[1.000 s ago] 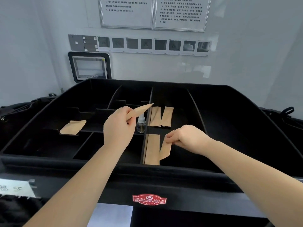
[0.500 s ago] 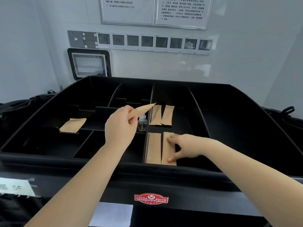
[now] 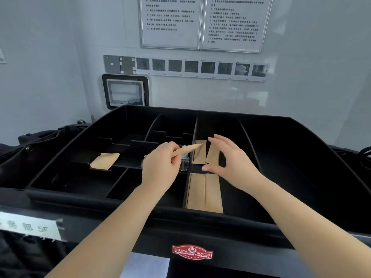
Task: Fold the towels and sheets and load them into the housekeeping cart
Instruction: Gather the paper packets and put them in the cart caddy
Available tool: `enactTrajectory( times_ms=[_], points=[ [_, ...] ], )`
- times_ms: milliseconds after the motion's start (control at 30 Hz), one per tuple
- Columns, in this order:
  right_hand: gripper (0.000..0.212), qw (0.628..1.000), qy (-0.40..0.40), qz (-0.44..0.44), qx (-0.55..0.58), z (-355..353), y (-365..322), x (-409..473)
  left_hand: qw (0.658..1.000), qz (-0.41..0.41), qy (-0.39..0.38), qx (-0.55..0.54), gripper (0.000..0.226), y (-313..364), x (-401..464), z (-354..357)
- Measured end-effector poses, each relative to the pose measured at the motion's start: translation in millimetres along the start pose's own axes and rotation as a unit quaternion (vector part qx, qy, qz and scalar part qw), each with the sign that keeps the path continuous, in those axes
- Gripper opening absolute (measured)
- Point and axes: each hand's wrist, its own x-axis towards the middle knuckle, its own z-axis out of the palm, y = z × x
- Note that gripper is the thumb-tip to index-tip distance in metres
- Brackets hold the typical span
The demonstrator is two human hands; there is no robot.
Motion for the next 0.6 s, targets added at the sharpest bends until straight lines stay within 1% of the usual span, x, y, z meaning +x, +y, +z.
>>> enactTrajectory(
  times_ms=[33, 100, 167, 233, 267, 400, 467, 533, 600],
  points=[
    [0.077, 0.999, 0.023, -0.036, -0.002, -0.2, -10.9, 2.7, 1.000, 0.007, -0.001, 0.006, 0.012, 2.1, -1.9, -2.7],
    [0.066, 0.995, 0.031, -0.096, -0.017, 2.0, -30.5, 5.7, 1.000, 0.015, -0.005, 0.014, 0.009, 4.6, -7.8, -8.8],
    [0.045, 0.989, 0.033, -0.143, -0.025, 5.8, -43.6, 7.0, 0.999, 0.026, -0.004, 0.021, 0.007, 4.3, -15.6, -16.5],
    [0.023, 0.983, 0.031, -0.179, -0.006, 9.7, -52.9, 7.9, 0.999, 0.039, 0.004, 0.028, 0.007, 0.2, -22.6, -25.9],
    [0.018, 0.982, 0.029, -0.189, 0.008, 12.0, -56.8, 8.3, 0.999, 0.041, 0.007, 0.029, 0.007, -3.1, -25.8, -31.6],
    [0.018, 0.977, 0.032, -0.196, 0.076, 26.5, -73.2, 15.0, 0.997, 0.036, 0.039, 0.046, 0.011, -20.6, -39.0, -62.7],
    [0.018, 0.973, 0.015, -0.206, 0.100, 37.4, -84.6, 20.6, 0.996, 0.038, 0.056, 0.054, 0.010, -31.9, -47.2, -79.3],
    [0.018, 0.969, -0.007, -0.218, 0.117, 49.7, -98.9, 26.2, 0.997, 0.023, 0.055, 0.053, 0.006, -45.5, -54.1, -95.0],
    [0.018, 0.963, -0.004, -0.236, 0.132, 62.2, -113.8, 31.2, 0.996, 0.010, 0.052, 0.065, 0.005, -61.4, -57.2, -109.1]
  ],
)
